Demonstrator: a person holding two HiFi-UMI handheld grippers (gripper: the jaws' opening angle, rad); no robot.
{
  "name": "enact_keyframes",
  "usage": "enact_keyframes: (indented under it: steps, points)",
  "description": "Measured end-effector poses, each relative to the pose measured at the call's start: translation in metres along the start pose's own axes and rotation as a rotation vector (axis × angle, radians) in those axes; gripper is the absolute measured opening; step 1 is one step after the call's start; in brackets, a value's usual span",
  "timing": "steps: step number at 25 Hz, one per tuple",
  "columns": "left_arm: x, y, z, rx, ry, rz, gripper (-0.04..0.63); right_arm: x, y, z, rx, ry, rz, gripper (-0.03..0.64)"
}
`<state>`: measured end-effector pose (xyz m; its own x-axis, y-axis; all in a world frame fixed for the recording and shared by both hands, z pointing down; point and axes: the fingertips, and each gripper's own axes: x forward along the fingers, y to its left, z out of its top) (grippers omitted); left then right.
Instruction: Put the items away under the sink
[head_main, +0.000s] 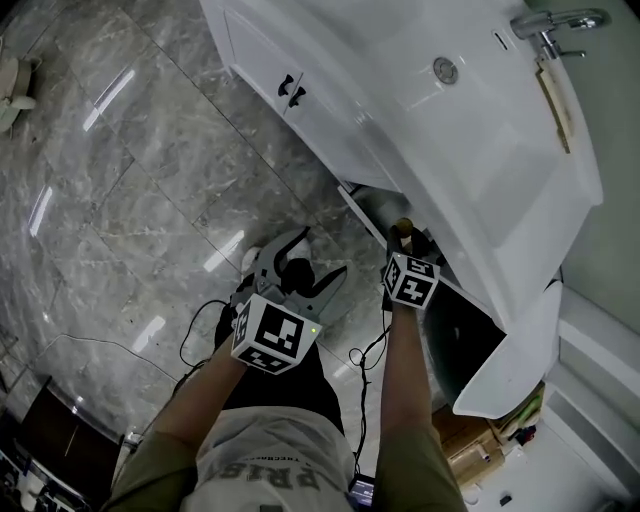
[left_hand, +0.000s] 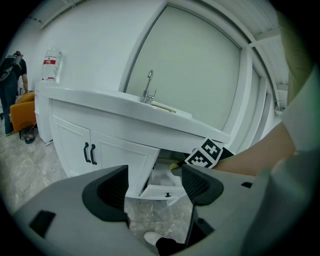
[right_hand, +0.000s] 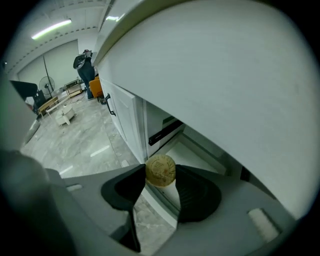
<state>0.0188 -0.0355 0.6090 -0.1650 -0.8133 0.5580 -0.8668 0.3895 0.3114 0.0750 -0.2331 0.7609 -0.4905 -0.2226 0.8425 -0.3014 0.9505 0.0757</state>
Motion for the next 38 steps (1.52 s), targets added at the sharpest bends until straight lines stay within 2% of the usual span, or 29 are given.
enact_keyframes:
  steps: [7,13,21,26,32,38]
  points:
    - [0.04,-0.011,-0.027,0.037,0.007,-0.025,0.322,0.032,-0.009,-0.016,-0.044,-0.006,0.002,0.191]
    - [0.07,-0.026,-0.043,0.045,0.007,-0.051,0.324,0.055,-0.027,-0.024,-0.138,0.021,0.003,0.19]
    - [0.096,-0.027,-0.054,0.047,-0.005,-0.044,0.325,0.082,-0.034,-0.032,-0.363,0.071,0.014,0.192]
    - [0.107,-0.023,-0.059,0.034,-0.004,-0.043,0.325,0.098,-0.027,-0.035,-0.433,0.093,0.056,0.192]
    - [0.122,-0.019,-0.068,0.054,0.024,-0.051,0.328,0.115,-0.027,-0.043,-0.639,0.147,0.076,0.191]
    - [0.141,-0.017,-0.076,0.078,0.054,-0.064,0.333,0.14,-0.029,-0.054,-0.701,0.206,0.143,0.191]
